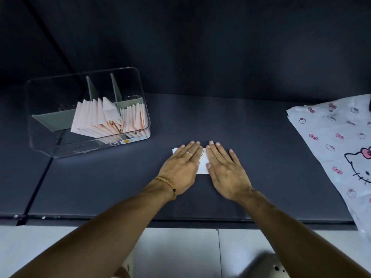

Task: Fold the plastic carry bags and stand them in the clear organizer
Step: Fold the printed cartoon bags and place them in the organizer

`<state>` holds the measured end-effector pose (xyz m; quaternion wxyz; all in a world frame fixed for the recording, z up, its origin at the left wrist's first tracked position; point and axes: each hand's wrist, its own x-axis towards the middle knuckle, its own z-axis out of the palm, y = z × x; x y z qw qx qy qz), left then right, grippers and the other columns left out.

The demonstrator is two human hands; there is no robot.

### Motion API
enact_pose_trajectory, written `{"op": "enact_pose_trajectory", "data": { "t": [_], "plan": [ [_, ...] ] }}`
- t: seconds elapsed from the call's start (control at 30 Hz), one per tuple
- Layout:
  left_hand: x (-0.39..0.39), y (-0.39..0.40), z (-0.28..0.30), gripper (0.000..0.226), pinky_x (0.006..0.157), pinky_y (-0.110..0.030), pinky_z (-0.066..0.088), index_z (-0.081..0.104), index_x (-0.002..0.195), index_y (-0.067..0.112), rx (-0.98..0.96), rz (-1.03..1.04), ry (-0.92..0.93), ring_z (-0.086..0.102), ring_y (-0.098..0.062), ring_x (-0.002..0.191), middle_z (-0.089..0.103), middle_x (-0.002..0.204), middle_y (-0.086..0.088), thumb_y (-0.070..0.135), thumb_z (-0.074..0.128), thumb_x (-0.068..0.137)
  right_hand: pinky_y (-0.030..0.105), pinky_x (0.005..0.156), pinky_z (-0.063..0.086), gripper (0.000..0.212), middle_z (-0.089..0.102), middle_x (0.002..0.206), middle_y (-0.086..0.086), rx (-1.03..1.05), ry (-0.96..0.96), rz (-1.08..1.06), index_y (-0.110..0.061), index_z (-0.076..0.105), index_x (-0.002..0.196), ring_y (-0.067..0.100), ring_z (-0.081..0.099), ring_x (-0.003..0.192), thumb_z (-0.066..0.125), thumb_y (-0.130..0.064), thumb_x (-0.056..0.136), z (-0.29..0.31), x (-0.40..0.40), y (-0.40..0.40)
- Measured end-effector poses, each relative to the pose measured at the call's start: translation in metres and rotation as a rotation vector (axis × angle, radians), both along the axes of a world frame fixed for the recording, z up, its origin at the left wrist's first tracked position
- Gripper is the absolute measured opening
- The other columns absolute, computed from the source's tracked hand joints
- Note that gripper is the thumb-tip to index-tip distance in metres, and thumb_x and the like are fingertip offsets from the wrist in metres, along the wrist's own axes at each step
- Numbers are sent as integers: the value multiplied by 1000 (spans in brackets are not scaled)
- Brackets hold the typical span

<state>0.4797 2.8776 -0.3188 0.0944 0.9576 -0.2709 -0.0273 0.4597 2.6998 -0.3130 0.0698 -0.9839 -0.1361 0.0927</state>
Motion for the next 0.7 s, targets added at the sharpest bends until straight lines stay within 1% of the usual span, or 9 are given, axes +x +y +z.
{"op": "enact_pose_trajectory", "data": {
  "t": [0.2, 0.3, 0.37, 0.4, 0.47, 0.53, 0.6, 0.67, 0.7],
  "plan": [
    [8, 53, -1, 53, 115, -22, -11, 6, 152, 17, -13, 28, 30, -1, -8, 146, 5, 160, 5, 28, 22, 102, 33, 118, -9, 55, -3, 160, -8, -9, -47, -11, -17, 5, 153, 2, -17, 141, 14, -35, 102, -2, -1, 1],
    [8, 64, 0, 51, 116, -23, -7, 14, 151, 19, -81, 86, 47, 3, -8, 146, 13, 159, 6, 28, 24, 102, 33, 117, -9, 55, -3, 160, -8, -22, -62, -13, -18, 6, 153, 2, -16, 141, 14, -35, 101, -4, -2, 2],
    [8, 58, 5, 48, 117, -25, 3, 26, 149, 17, -204, 175, 76, 15, -12, 145, 27, 155, 1, 27, 29, 102, 33, 117, -9, 55, -2, 160, -8, -15, -68, -19, -17, 6, 153, 2, -16, 141, 15, -35, 102, -4, -1, 3],
    [8, 51, 8, 47, 115, -29, 11, 31, 147, 17, -238, 222, 65, 24, -16, 141, 37, 150, -3, 29, 32, 101, 33, 117, -10, 55, -2, 160, -8, -14, -64, -22, -17, 6, 153, 2, -16, 140, 16, -34, 102, -4, -1, 3],
    [11, 31, 12, 48, 100, -35, 26, 40, 141, 18, -189, 276, 2, 37, -22, 126, 49, 136, -5, 37, 42, 97, 32, 116, -12, 55, -4, 160, -8, -15, -58, -25, -18, 5, 153, 1, -18, 140, 15, -35, 102, -3, -2, 4],
    [18, 16, 17, 45, 92, -35, 30, 50, 130, 21, -130, 289, 29, 39, -23, 116, 51, 125, -3, 42, 52, 91, 32, 116, -11, 55, -4, 160, -8, 14, -50, -38, -18, 4, 153, 3, -16, 142, 17, -34, 103, -2, -4, 5],
    [28, 10, 22, 38, 93, -35, 33, 55, 120, 20, -128, 297, 128, 41, -24, 115, 51, 119, -5, 40, 58, 88, 33, 118, -8, 54, -2, 161, -7, 71, -37, -66, -17, 5, 153, 6, -10, 146, 21, -32, 103, 1, -4, 9],
    [34, 10, 27, 33, 95, -35, 37, 57, 115, 16, -170, 282, 228, 41, -24, 116, 49, 118, -7, 34, 60, 88, 32, 119, -3, 57, 6, 161, -3, 206, 15, -151, -15, 6, 153, 10, -1, 148, 29, -30, 103, 7, -4, 16],
    [34, 13, 30, 29, 95, -33, 38, 57, 113, 15, -219, 274, 275, 43, -23, 115, 48, 117, -7, 31, 60, 89, 32, 119, 4, 60, 14, 160, 1, 314, 66, -236, -15, 8, 153, 14, 7, 148, 34, -29, 102, 13, -3, 19]
  ]
}}
